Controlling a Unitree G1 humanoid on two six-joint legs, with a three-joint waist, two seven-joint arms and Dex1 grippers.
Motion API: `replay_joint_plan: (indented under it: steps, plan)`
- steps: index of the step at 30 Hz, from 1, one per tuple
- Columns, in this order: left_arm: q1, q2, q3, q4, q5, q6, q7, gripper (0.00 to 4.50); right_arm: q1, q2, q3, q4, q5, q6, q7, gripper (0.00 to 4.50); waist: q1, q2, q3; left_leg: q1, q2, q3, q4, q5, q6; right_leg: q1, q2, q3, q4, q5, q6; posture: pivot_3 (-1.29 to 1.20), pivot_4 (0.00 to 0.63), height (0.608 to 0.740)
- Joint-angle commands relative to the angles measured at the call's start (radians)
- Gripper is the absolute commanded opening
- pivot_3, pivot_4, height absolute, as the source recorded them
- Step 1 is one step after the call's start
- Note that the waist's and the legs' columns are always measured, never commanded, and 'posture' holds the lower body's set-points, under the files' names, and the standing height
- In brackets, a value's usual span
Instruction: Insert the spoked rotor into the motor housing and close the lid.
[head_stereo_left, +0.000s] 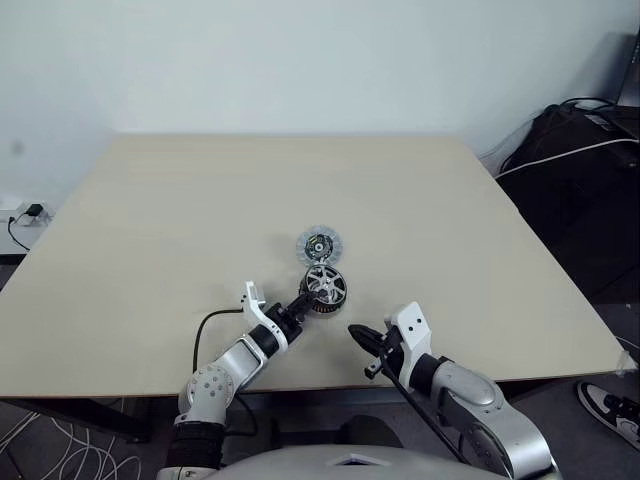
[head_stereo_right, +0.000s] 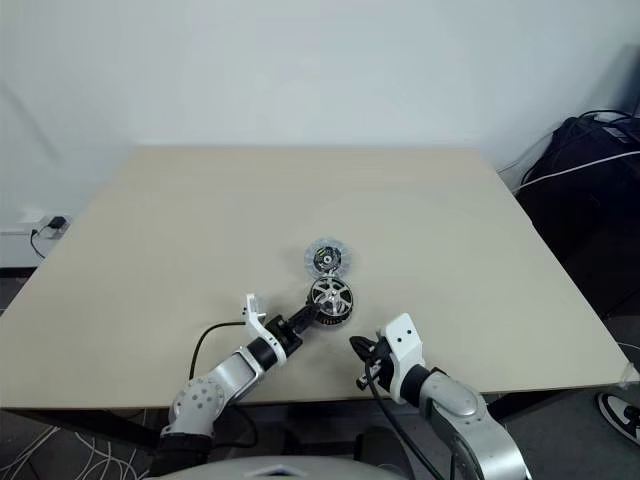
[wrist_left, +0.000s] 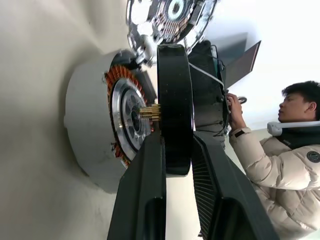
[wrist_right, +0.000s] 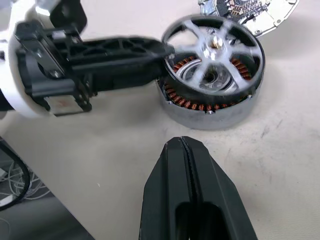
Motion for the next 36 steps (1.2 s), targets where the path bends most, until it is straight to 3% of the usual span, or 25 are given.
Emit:
replay_joint_plan:
  steps: [1, 10, 24, 36]
  plan:
    - [-0.022, -0.071, -0.024, -0.011, 0.000, 0.017, -0.012, 0.45, -0.003, 0.006, -0.018, -0.045, 0.010, -0.016, -0.009, 0.00, 0.001, 0.000, 0.000, 0.000, 0.000, 0.000, 0.000, 0.000, 0.000, 0.000, 0.000, 0.000, 0.000, 0.000, 0.000, 0.00, 0.000, 0.740]
    - [0.004, -0.061, 0.008, -0.074, -0.002, -0.007, -0.033, 3.33, -0.005, 0.008, -0.016, -0.049, 0.010, -0.013, -0.019, 0.00, 0.000, 0.001, -0.001, 0.003, 0.000, 0.000, 0.000, 0.000, 0.000, 0.004, -0.001, 0.000, 0.000, 0.000, 0.000, 0.00, 0.000, 0.740]
    - [0.095, -0.003, 0.001, -0.264, 0.063, -0.118, -0.118, 3.33, -0.035, 0.011, -0.009, -0.029, 0.012, -0.007, -0.008, 0.00, -0.001, 0.002, 0.000, -0.003, 0.000, -0.001, -0.002, 0.000, 0.000, -0.002, -0.001, 0.000, -0.003, 0.000, -0.001, 0.00, 0.000, 0.740]
    - [0.103, 0.000, 0.006, -0.203, 0.135, -0.048, 0.039, 3.33, -0.046, 0.016, -0.002, -0.016, 0.009, -0.011, -0.006, 0.00, 0.002, 0.002, 0.000, -0.003, 0.000, -0.001, -0.001, 0.000, 0.000, -0.001, -0.001, -0.001, -0.003, 0.000, 0.000, 0.00, 0.000, 0.740]
